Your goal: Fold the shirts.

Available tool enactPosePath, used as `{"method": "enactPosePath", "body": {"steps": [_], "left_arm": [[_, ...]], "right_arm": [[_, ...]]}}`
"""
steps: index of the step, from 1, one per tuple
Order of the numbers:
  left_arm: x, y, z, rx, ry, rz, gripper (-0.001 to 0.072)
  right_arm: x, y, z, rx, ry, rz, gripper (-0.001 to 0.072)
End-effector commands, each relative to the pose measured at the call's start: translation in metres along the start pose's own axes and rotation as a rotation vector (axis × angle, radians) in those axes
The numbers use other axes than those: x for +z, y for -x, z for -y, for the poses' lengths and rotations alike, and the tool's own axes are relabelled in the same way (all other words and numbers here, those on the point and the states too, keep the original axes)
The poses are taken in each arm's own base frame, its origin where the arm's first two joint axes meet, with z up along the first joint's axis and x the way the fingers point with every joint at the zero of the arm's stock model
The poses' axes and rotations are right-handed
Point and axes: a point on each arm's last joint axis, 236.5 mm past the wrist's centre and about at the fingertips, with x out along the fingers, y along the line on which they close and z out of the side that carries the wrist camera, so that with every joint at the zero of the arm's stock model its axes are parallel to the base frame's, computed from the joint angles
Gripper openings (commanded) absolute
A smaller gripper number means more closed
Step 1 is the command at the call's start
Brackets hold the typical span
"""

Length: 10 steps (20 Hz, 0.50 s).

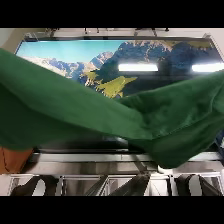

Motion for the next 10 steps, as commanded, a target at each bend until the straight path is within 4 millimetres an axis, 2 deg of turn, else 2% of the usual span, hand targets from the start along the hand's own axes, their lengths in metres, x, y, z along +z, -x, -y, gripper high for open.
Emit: {"method": "enactPosePath", "body": {"steps": [1,2,5,7,8,10], "left_arm": [[-0.052,-0.025,-0.023,0.005,0.118,-0.149,0.0026],[-0.068,-0.039,-0.031,-0.025,0.166,-0.191,0.0026],[-0.102,-0.076,-0.082,-0.044,0.36,-0.224,0.0026],[-0.123,-0.092,-0.125,-0.118,0.555,-0.203,0.0026],[-0.14,-0.098,-0.149,-0.155,0.667,-0.206,0.0026],[-0.194,-0.112,-0.187,-0.193,0.861,-0.274,0.0025]], "right_arm": [[-0.023,0.0,0.033,-0.096,-0.057,-0.1,0.0024],[-0.037,0.004,0.061,-0.191,-0.056,-0.159,0.0025],[-0.077,0.04,0.171,-0.572,-0.008,-0.329,0.0024],[-0.092,0.055,0.222,-0.682,-0.015,-0.364,0.0023],[-0.099,0.057,0.244,-0.691,-0.042,-0.367,0.0023],[-0.118,0.063,0.288,-0.705,-0.088,-0.393,0.0023]]}}
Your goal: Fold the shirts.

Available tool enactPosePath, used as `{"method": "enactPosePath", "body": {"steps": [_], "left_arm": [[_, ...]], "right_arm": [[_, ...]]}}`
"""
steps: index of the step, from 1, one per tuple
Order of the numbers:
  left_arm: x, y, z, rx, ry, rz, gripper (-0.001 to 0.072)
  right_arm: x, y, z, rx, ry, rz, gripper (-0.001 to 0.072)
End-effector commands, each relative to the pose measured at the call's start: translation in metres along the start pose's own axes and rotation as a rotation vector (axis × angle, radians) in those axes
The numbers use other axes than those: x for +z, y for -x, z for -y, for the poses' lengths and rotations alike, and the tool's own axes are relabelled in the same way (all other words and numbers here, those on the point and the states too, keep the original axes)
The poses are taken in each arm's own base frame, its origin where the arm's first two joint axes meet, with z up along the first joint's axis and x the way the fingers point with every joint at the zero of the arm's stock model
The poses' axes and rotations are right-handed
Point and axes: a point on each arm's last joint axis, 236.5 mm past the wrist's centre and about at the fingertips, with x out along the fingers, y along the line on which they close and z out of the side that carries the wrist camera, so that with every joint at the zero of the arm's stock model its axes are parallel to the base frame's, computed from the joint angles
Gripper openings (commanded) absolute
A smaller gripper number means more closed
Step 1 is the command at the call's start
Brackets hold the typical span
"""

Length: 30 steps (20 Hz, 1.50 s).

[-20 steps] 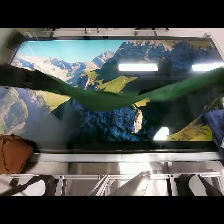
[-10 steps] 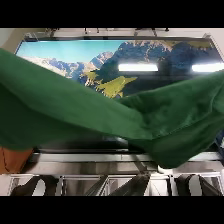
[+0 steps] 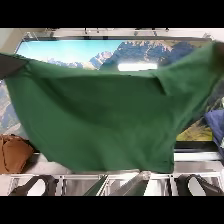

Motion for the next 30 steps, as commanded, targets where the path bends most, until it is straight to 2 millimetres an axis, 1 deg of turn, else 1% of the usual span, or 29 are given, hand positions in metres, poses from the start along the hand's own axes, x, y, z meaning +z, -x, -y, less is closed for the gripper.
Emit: {"method": "enactPosePath", "body": {"steps": [1,3,5,6,7,8,9,10,12,13,14,15,16,18,19,21,23,26,27,28,30], "left_arm": [[-0.027,-0.032,-0.089,-0.145,0.337,-0.09,0.0025],[-0.054,-0.069,-0.119,-0.207,0.459,-0.179,0.0026],[-0.084,-0.111,-0.142,-0.251,0.562,-0.261,0.0024],[-0.096,-0.129,-0.152,-0.253,0.602,-0.284,0.0023],[-0.106,-0.144,-0.164,-0.247,0.634,-0.299,0.0023],[-0.11,-0.156,-0.173,-0.246,0.644,-0.308,0.0023],[-0.108,-0.165,-0.181,-0.251,0.635,-0.313,0.0023],[-0.102,-0.171,-0.187,-0.252,0.615,-0.31,0.0022],[-0.083,-0.182,-0.193,-0.251,0.547,-0.299,0.0022],[-0.073,-0.188,-0.198,-0.238,0.512,-0.287,0.0022],[-0.064,-0.193,-0.201,-0.227,0.496,-0.271,0.0022],[-0.055,-0.2,-0.203,-0.214,0.483,-0.254,0.0022],[-0.047,-0.206,-0.205,-0.204,0.464,-0.24,0.0022],[-0.034,-0.217,-0.205,-0.197,0.422,-0.219,0.0022],[-0.025,-0.225,-0.206,-0.187,0.402,-0.201,0.0023],[-0.005,-0.237,-0.209,-0.162,0.381,-0.152,0.0022],[0.01,-0.242,-0.212,-0.153,0.406,-0.127,0.0024],[0.011,-0.246,-0.223,-0.134,0.431,-0.106,0.0023],[0.01,-0.246,-0.23,-0.122,0.432,-0.096,0.0023],[0.007,-0.247,-0.232,-0.12,0.402,-0.093,0.0024],[0.007,-0.246,-0.228,-0.131,0.308,-0.091,0.0023]], "right_arm": [[-0.025,-0.04,0.093,-0.152,-0.007,-0.082,0.0023],[-0.02,-0.057,0.13,-0.182,-0.022,-0.085,0.0023],[-0.007,-0.07,0.151,-0.169,-0.028,-0.061,0.0023],[-0.002,-0.077,0.161,-0.164,-0.042,-0.051,0.0023],[0.002,-0.082,0.171,-0.161,-0.055,-0.046,0.0023],[0.0,-0.086,0.18,-0.162,-0.065,-0.052,0.0023],[-0.005,-0.087,0.188,-0.168,-0.079,-0.059,0.0023],[-0.013,-0.088,0.195,-0.172,-0.088,-0.08,0.0024],[-0.036,-0.085,0.202,-0.183,-0.077,-0.158,0.0023],[-0.041,-0.083,0.21,-0.214,-0.07,-0.177,0.0023],[-0.039,-0.08,0.222,-0.265,-0.087,-0.163,0.0023],[-0.033,-0.078,0.227,-0.284,-0.096,-0.139,0.0023],[-0.031,-0.078,0.227,-0.284,-0.089,-0.131,0.0023],[-0.035,-0.079,0.231,-0.291,-0.09,-0.142,0.0023],[-0.04,-0.08,0.237,-0.302,-0.096,-0.151,0.0023],[-0.039,-0.079,0.265,-0.363,-0.169,-0.094,0.0023],[-0.035,-0.083,0.283,-0.375,-0.225,-0.047,0.0022],[-0.036,-0.09,0.294,-0.371,-0.23,-0.053,0.0022],[-0.032,-0.09,0.3,-0.398,-0.216,-0.038,0.0022],[-0.027,-0.09,0.303,-0.413,-0.186,-0.024,0.0022],[-0.022,-0.094,0.291,-0.389,-0.099,-0.039,0.0022]]}}
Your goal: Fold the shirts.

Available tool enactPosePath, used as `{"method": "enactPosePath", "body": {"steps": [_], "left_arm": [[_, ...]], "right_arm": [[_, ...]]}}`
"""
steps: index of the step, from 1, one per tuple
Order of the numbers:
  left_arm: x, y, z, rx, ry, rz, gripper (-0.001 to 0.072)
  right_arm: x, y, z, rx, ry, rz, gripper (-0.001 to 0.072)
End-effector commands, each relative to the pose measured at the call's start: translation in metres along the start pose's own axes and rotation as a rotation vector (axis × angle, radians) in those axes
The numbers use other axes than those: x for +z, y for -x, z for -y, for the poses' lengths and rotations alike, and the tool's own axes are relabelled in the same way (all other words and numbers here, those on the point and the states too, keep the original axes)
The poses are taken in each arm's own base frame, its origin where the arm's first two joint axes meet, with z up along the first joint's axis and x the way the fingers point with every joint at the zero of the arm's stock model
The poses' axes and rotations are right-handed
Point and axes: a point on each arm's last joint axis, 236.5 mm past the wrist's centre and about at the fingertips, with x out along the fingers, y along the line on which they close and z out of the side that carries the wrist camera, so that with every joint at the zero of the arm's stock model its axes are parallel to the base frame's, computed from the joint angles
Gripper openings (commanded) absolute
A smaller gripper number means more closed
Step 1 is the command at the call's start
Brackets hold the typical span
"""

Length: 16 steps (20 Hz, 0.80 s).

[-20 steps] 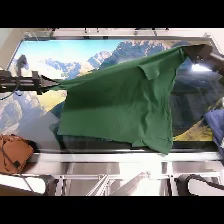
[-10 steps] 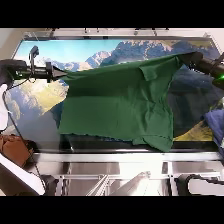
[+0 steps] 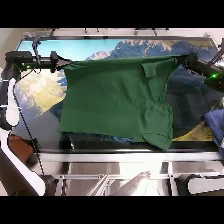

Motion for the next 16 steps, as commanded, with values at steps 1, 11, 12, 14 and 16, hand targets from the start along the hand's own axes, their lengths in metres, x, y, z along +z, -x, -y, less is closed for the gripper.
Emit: {"method": "enactPosePath", "body": {"steps": [1,11,12,14,16], "left_arm": [[0.006,0.002,0.001,0.011,-0.132,0.022,0.0023],[-0.04,0.002,-0.024,0.068,-0.167,-0.005,0.0023],[-0.054,0.001,-0.032,0.061,-0.141,-0.029,0.0023],[-0.074,0.001,-0.045,0.055,-0.092,-0.062,0.0022],[-0.091,0.003,-0.058,0.057,-0.035,-0.081,0.0022]], "right_arm": [[0.008,-0.002,-0.012,0.01,0.119,0.02,0.0022],[-0.095,-0.007,0.012,-0.168,0.306,-0.176,0.0021],[-0.108,0.0,0.02,-0.19,0.299,-0.194,0.0021],[-0.134,0.015,0.03,-0.217,0.282,-0.231,0.0021],[-0.164,0.025,0.041,-0.232,0.242,-0.284,0.0021]]}}
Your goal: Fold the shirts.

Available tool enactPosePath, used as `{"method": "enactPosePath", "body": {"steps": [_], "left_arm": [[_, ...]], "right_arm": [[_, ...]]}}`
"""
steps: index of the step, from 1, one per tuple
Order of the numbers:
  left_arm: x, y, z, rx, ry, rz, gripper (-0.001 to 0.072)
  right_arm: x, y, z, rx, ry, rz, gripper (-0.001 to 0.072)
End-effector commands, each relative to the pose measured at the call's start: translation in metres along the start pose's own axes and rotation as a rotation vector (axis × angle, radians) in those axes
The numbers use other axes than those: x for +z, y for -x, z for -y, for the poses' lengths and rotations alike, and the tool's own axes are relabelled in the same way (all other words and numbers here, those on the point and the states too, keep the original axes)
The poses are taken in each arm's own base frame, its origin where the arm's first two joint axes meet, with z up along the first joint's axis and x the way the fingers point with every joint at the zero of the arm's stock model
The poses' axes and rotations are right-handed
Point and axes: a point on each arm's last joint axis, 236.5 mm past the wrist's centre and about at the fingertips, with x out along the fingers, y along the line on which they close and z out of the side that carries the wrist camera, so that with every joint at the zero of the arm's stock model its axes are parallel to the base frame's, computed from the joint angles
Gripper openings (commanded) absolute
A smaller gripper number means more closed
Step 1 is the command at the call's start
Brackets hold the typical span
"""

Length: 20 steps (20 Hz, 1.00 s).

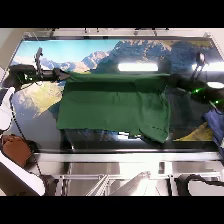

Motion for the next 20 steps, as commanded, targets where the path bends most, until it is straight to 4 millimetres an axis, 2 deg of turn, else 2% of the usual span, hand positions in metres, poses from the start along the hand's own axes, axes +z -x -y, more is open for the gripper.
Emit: {"method": "enactPosePath", "body": {"steps": [1,3,5,10,12,13,14,15,16,18,20], "left_arm": [[-0.039,-0.001,-0.016,-0.018,0.091,-0.055,0.0022],[-0.057,0.001,-0.02,-0.038,0.147,-0.086,0.0021],[-0.072,0.001,-0.026,-0.04,0.202,-0.101,0.002],[-0.095,0.0,-0.036,-0.009,0.275,-0.149,0.0019],[-0.103,0.002,-0.032,-0.02,0.295,-0.189,0.0023],[-0.106,0.007,-0.026,-0.053,0.303,-0.206,0.0089],[-0.107,0.012,-0.019,-0.086,0.325,-0.217,0.0291],[-0.107,0.019,-0.012,-0.123,0.351,-0.221,0.0375],[-0.107,0.029,-0.007,-0.148,0.369,-0.23,0.0377],[-0.109,0.052,0.001,-0.176,0.397,-0.253,0.0377],[-0.11,0.079,0.016,-0.209,0.419,-0.251,0.0377]], "right_arm": [[-0.06,0.005,0.008,-0.024,-0.04,-0.101,0.0022],[-0.085,0.006,0.013,-0.035,-0.079,-0.143,0.0022],[-0.1,0.008,0.015,-0.039,-0.096,-0.169,0.0022],[-0.103,0.008,0.015,-0.041,-0.122,-0.172,0.0023],[-0.104,0.008,0.012,-0.029,-0.134,-0.177,0.003],[-0.104,0.009,0.009,-0.016,-0.148,-0.18,0.0078],[-0.103,0.012,0.005,0.002,-0.178,-0.182,0.0287],[-0.1,0.017,0.003,0.017,-0.195,-0.184,0.0446],[-0.096,0.025,0.002,0.023,-0.212,-0.185,0.0469],[-0.09,0.046,0.005,0.012,-0.231,-0.205,0.0468],[-0.095,0.072,0.007,-0.017,-0.232,-0.268,0.0468]]}}
